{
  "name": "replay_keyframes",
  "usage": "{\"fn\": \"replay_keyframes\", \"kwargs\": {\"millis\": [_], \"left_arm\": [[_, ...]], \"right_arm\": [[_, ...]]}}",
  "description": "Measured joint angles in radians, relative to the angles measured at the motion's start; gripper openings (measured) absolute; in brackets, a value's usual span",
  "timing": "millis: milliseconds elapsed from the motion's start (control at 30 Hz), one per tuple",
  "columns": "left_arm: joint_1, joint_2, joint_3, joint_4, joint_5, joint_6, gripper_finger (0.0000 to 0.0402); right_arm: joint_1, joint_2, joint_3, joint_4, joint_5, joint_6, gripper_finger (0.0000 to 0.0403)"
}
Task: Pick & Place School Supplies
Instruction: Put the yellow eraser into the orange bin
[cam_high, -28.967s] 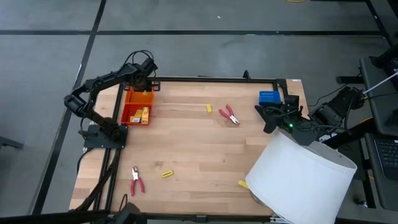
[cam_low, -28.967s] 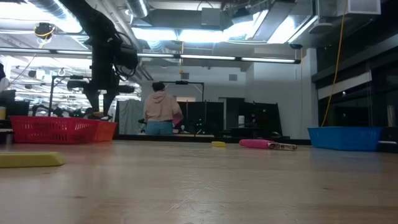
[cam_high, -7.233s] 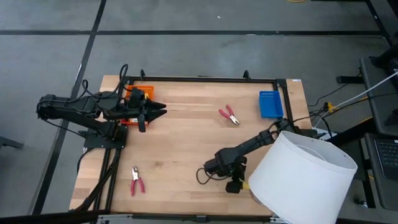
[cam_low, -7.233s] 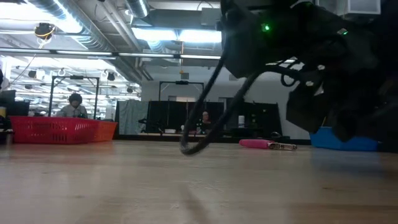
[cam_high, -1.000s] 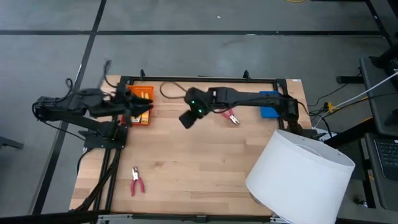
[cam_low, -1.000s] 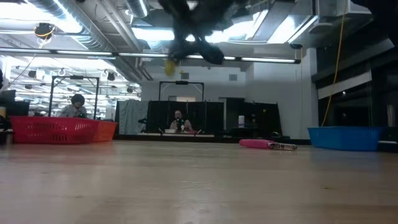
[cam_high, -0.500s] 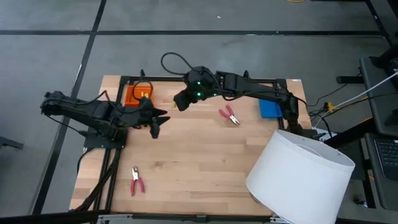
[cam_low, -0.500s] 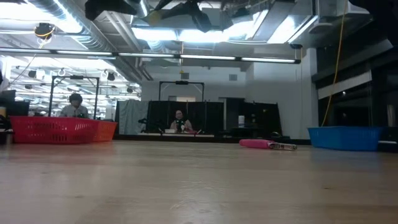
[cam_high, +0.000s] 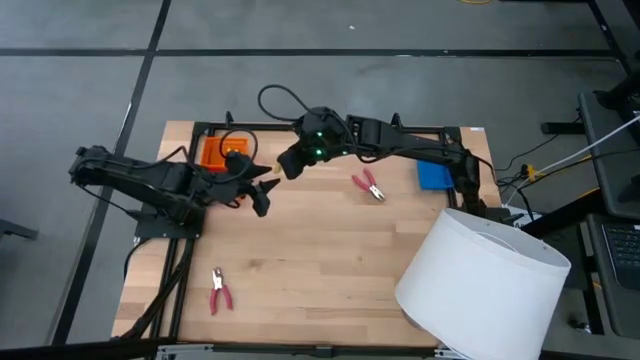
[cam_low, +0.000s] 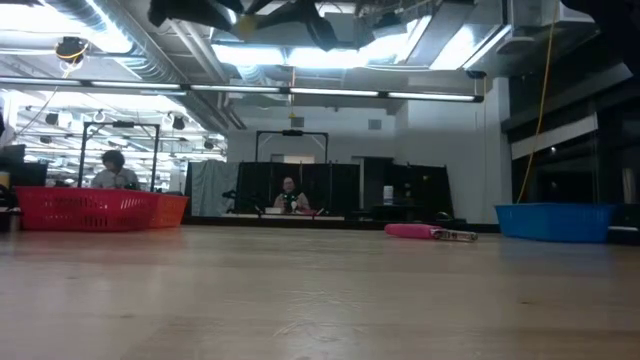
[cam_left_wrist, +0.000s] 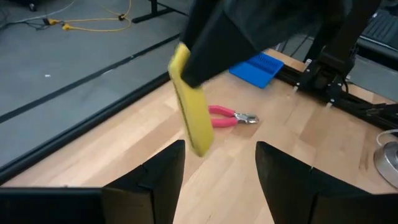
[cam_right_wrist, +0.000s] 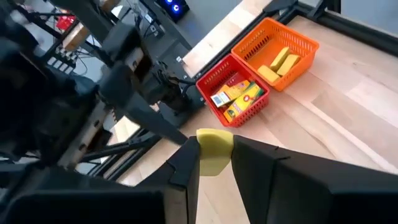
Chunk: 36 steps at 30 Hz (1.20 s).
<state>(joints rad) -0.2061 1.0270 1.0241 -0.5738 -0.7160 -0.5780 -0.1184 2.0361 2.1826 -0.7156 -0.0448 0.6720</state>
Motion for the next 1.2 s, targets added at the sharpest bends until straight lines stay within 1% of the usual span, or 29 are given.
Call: {"fn": "replay_keyframes", "kwargs": {"millis": [167,267,400,500,600,767,867,933,1033,1133,1200], "left_arm": [[0.026,0.011,0.000,0.017,0.001,-0.001,0.0180],[0.048,0.012,0.000,0.045,0.004,0.012,0.0161],[0.091,0.008,0.000,0.054,0.038,0.022,0.0132],[0.117,0.008,0.000,0.054,0.079,0.013,0.0092],[0.134,0.008,0.000,0.053,0.090,-0.006,0.0032],[0.146,0.007,0.001,0.039,0.090,-0.022,0.0027],[0.158,0.004,0.003,-0.025,0.092,-0.067,0.0027],[0.167,0.003,-0.001,-0.108,0.086,-0.106,0.0027],[0.187,-0.001,0.000,-0.185,0.085,-0.184,0.0027],[0.226,-0.002,0.000,-0.285,0.087,-0.280,0.0027],[0.281,-0.005,0.000,-0.352,0.103,-0.360,0.0027]], "right_arm": [[0.003,0.000,0.000,0.016,0.000,-0.005,0.0081],[0.003,0.000,0.000,0.020,-0.008,-0.008,0.0081],[0.002,0.000,0.000,0.020,-0.012,-0.017,0.0081],[0.002,0.000,0.000,0.020,-0.012,-0.022,0.0081],[0.001,0.000,0.000,0.020,-0.010,-0.022,0.0081],[0.001,0.001,-0.001,0.025,-0.007,-0.033,0.0087],[-0.001,0.004,-0.002,0.025,0.004,-0.029,0.0111],[-0.011,0.003,-0.002,0.025,-0.004,-0.018,0.0137],[-0.028,0.000,0.000,0.017,-0.004,-0.010,0.0182],[-0.047,0.000,0.000,-0.031,0.004,-0.011,0.0222],[-0.054,0.000,0.000,-0.083,0.008,-0.027,0.0239]]}}
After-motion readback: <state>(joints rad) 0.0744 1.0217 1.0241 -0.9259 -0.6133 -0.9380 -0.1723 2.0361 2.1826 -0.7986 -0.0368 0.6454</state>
